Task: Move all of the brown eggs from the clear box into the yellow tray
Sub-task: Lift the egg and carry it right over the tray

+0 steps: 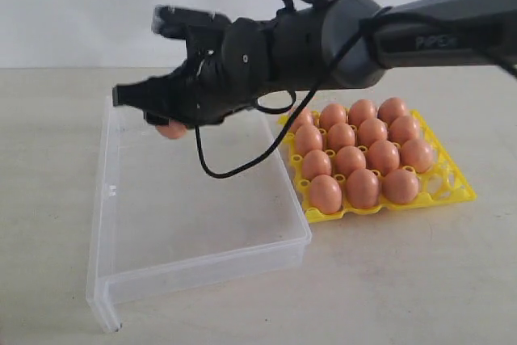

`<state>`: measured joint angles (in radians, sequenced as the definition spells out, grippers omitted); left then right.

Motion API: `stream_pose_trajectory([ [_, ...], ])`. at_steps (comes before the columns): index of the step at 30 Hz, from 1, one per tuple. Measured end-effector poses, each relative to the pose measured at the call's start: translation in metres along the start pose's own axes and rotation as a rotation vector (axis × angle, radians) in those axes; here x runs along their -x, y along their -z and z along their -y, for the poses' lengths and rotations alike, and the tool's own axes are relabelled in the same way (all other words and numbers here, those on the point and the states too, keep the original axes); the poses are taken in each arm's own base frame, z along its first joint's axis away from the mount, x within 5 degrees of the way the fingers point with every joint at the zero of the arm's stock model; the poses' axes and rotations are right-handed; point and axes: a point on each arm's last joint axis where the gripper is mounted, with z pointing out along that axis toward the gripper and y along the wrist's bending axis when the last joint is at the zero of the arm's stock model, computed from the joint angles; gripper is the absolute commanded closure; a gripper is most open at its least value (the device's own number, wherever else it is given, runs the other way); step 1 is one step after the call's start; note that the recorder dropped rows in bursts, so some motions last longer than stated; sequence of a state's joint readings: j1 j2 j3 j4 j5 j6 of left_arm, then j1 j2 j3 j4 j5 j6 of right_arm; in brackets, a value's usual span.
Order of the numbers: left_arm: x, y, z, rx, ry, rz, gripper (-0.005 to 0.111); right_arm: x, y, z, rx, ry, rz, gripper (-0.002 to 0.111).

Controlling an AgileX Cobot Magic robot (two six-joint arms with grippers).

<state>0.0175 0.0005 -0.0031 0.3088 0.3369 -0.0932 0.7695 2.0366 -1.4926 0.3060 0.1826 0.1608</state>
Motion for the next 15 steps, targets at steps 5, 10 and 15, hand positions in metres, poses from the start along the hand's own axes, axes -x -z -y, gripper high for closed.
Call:
stream_pose_trajectory([
  [5,0.000,0.000,0.000,0.000,0.000,0.000,0.105,-0.035,0.047,0.005,0.031,-0.019,0.316,0.109],
  [10,0.000,0.000,0.000,0.000,0.000,0.000,0.105,-0.086,0.124,0.064,-0.136,-0.188,0.684,0.109],
  [15,0.000,0.000,0.000,0.000,0.000,0.000,0.105,-0.114,0.195,0.148,-0.349,-0.362,0.867,0.109],
])
